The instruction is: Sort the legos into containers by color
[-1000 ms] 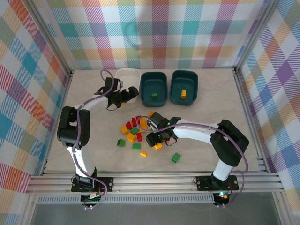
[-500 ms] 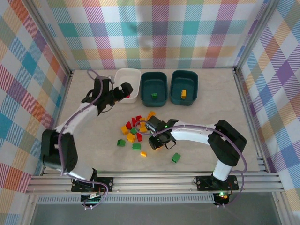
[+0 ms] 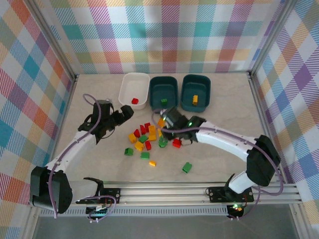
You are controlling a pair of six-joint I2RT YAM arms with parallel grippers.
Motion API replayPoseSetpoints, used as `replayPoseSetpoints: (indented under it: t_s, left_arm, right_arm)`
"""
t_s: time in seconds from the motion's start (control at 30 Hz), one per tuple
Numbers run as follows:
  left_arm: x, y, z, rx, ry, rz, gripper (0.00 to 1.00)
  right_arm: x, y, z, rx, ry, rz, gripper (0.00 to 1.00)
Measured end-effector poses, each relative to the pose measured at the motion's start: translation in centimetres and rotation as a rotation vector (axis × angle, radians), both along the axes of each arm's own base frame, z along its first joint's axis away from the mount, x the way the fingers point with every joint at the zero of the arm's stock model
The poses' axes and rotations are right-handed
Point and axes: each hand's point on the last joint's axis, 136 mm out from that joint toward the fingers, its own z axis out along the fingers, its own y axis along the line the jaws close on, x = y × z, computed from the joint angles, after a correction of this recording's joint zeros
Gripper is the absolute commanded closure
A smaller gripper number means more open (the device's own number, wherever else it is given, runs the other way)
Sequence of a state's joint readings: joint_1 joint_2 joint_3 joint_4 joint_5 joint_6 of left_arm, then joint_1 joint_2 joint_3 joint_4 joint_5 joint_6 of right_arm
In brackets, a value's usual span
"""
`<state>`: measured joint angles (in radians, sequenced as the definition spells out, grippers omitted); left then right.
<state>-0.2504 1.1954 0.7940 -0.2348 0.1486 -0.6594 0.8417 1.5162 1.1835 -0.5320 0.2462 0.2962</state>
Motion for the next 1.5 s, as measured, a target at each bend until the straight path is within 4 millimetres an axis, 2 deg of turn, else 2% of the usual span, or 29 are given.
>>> replayPoseSetpoints:
  t_s: [0.03, 0.1, 0.17, 0.23, 0.27, 0.3, 0.33, 0.37, 0.4, 0.43, 0.47, 0.5, 0.57, 0.6, 0.63, 0.83, 0.87, 0.9, 0.93, 1.03, 1.2, 1.27, 1.37, 1.47, 1.5]
  left_arm:
    - [-0.5, -0.4, -0.8, 0.0, 0.022, -0.011, 0.0]
    - [-1.1, -0.8, -1.6, -0.001, 0.051, -0.027, 0.0]
    - [-1.4, -1.0, -1.9, -0.003, 0.063, -0.036, 0.0]
    - [-1.4, -1.0, -1.9, -0.004, 0.065, -0.036, 0.0]
    - [-1.8, -1.5, -2.1, 0.013, 0.072, -0.045, 0.0]
    - [-2.3, -2.2, -2.4, 0.021, 0.085, -0.067, 0.0]
    - [-3.2, -3.4, -2.6, 0.026, 0.097, -0.111, 0.0]
    - [-4.0, -4.5, -3.0, 0.034, 0.114, -0.148, 0.0]
    - [-4.8, -5.3, -3.4, 0.039, 0.13, -0.181, 0.0]
    - [-5.3, -5.6, -3.7, 0.044, 0.141, -0.196, 0.0]
    - [-5.6, -5.7, -3.9, 0.05, 0.153, -0.202, 0.0]
    - [-5.9, -5.7, -4.2, 0.055, 0.161, -0.206, 0.0]
    - [-6.1, -5.7, -4.5, 0.058, 0.171, -0.198, 0.0]
    - [-6.3, -5.7, -4.7, 0.057, 0.177, -0.194, 0.0]
    - [-6.4, -5.6, -5.0, 0.059, 0.183, -0.191, 0.0]
    - [-6.3, -5.3, -4.8, 0.073, 0.185, -0.178, 0.0]
    - [-6.2, -5.3, -4.6, 0.076, 0.181, -0.179, 0.0]
    - [-6.1, -5.3, -4.4, 0.078, 0.174, -0.176, 0.0]
    - [-6.0, -5.3, -4.2, 0.079, 0.167, -0.177, 0.0]
    - [-5.9, -5.2, -4.0, 0.085, 0.159, -0.171, 0.0]
    - [-5.8, -5.1, -4.1, 0.089, 0.158, -0.168, 0.0]
    - [-5.8, -5.1, -4.1, 0.089, 0.159, -0.168, 0.0]
    - [-5.8, -5.1, -4.3, 0.093, 0.164, -0.167, 0.0]
    - [-5.6, -4.8, -4.3, 0.105, 0.159, -0.154, 0.0]
    - [-5.5, -4.6, -4.4, 0.115, 0.157, -0.142, 0.0]
  right_arm:
    - [2.0, -1.0, 1.2, 0.021, -0.035, -0.052, 0.69]
    - [4.7, -3.2, 2.2, 0.025, -0.082, -0.138, 0.69]
    - [5.3, -4.2, 2.2, 0.009, -0.088, -0.166, 0.69]
    - [5.1, -4.0, 2.1, 0.001, -0.087, -0.154, 0.69]
    - [5.9, -4.5, 1.0, -0.017, -0.023, -0.164, 0.69]
    - [8.4, -4.6, 1.6, -0.008, -0.015, -0.196, 0.69]
    - [13.1, -5.3, 2.5, 0.03, -0.055, -0.269, 0.69]
    - [18.0, -6.8, 2.6, 0.061, -0.094, -0.342, 0.7]
    - [22.1, -9.4, 1.8, 0.076, -0.118, -0.419, 0.7]
    - [24.4, -11.8, 0.4, 0.07, -0.11, -0.478, 0.71]
    - [26.1, -15.3, -1.6, 0.051, -0.084, -0.551, 0.71]
    - [26.7, -17.9, -3.3, 0.032, -0.051, -0.598, 0.71]
    - [26.5, -21.1, -5.6, 0.01, 0.014, -0.653, 0.71]
    - [26.4, -21.7, -5.9, 0.005, 0.025, -0.664, 0.71]
    - [26.3, -21.5, -5.9, 0.012, 0.032, -0.659, 0.71]
    - [25.9, -16.8, -4.6, 0.05, 0.037, -0.563, 0.68]
    - [26.0, -16.1, -4.1, 0.058, 0.034, -0.548, 0.65]
    - [26.2, -15.6, -3.7, 0.067, 0.028, -0.539, 0.56]
    - [26.4, -15.4, -3.2, 0.072, 0.021, -0.529, 0.44]
    - [26.9, -15.4, -2.2, 0.086, 0.007, -0.525, 0.3]
    - [26.7, -15.7, -2.1, 0.078, 0.007, -0.524, 0.27]
    - [25.7, -16.1, -2.2, 0.065, 0.017, -0.53, 0.31]
    - [23.1, -16.5, -1.7, 0.063, 0.027, -0.53, 0.36]
    - [19.1, -16.5, -0.2, 0.074, 0.017, -0.524, 0.38]
    - [17.0, -15.9, 0.4, 0.076, 0.013, -0.513, 0.37]
